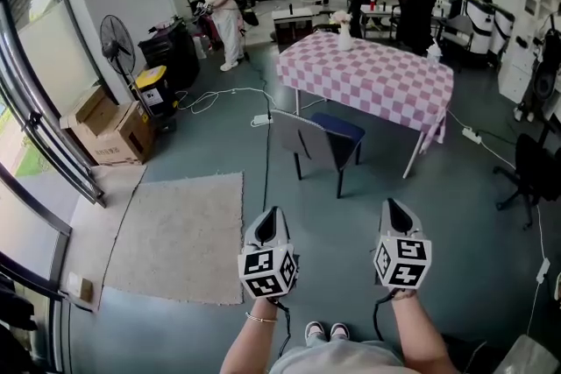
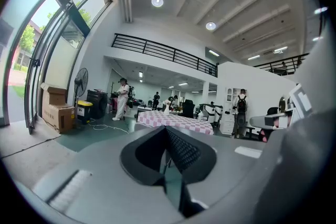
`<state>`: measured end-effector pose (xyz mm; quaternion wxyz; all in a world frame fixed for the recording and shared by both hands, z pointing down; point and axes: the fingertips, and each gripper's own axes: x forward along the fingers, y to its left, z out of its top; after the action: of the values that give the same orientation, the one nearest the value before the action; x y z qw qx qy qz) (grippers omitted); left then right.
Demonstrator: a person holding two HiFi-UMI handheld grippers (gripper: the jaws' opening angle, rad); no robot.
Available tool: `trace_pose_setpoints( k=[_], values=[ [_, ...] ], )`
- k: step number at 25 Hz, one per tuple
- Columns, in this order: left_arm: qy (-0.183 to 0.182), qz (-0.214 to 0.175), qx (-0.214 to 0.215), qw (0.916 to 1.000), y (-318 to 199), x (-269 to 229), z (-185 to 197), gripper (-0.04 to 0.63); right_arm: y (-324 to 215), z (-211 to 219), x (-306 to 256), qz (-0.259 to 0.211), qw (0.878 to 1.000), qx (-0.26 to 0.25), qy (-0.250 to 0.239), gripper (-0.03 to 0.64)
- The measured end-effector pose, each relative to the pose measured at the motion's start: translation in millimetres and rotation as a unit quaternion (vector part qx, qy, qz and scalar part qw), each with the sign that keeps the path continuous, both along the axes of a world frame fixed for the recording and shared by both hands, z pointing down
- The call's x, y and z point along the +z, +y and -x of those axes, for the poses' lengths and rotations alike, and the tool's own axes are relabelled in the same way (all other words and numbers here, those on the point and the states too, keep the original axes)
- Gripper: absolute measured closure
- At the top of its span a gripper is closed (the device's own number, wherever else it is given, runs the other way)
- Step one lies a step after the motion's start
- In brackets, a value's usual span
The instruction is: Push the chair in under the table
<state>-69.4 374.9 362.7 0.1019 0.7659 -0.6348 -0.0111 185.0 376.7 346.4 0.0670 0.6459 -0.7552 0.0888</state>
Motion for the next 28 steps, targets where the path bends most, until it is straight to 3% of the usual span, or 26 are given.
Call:
trace_pose_setpoints(
  k=[5,12,14,20,28],
  values=[
    [-0.002,0.004,-0.005,1.0000,-4.7,7.4,-4.2,0.595,-4.8,0.8,9.5,0.004,0.999,-0.014,-0.033,0.607],
    [0.006,0.005,-0.021,0.9998,-8.7,4.8,8.7,0.594,-9.7,10.8,9.5,-0.002,0.999,-0.030,-0.035,0.601],
    [0.011,0.004,-0.018,0.9998,-10.0,3.9,10.3,0.523,-11.5,12.7,8.8,-0.004,0.999,-0.031,-0.037,0.600],
    [0.010,-0.003,-0.017,0.9998,-12.5,-2.2,22.0,0.471,-16.9,20.3,7.8,-0.002,0.999,-0.027,-0.038,0.512],
    [0.009,0.002,-0.018,0.9998,-26.3,3.2,39.3,0.459,-28.6,31.3,12.3,0.001,0.999,-0.017,-0.038,0.497]
  ],
)
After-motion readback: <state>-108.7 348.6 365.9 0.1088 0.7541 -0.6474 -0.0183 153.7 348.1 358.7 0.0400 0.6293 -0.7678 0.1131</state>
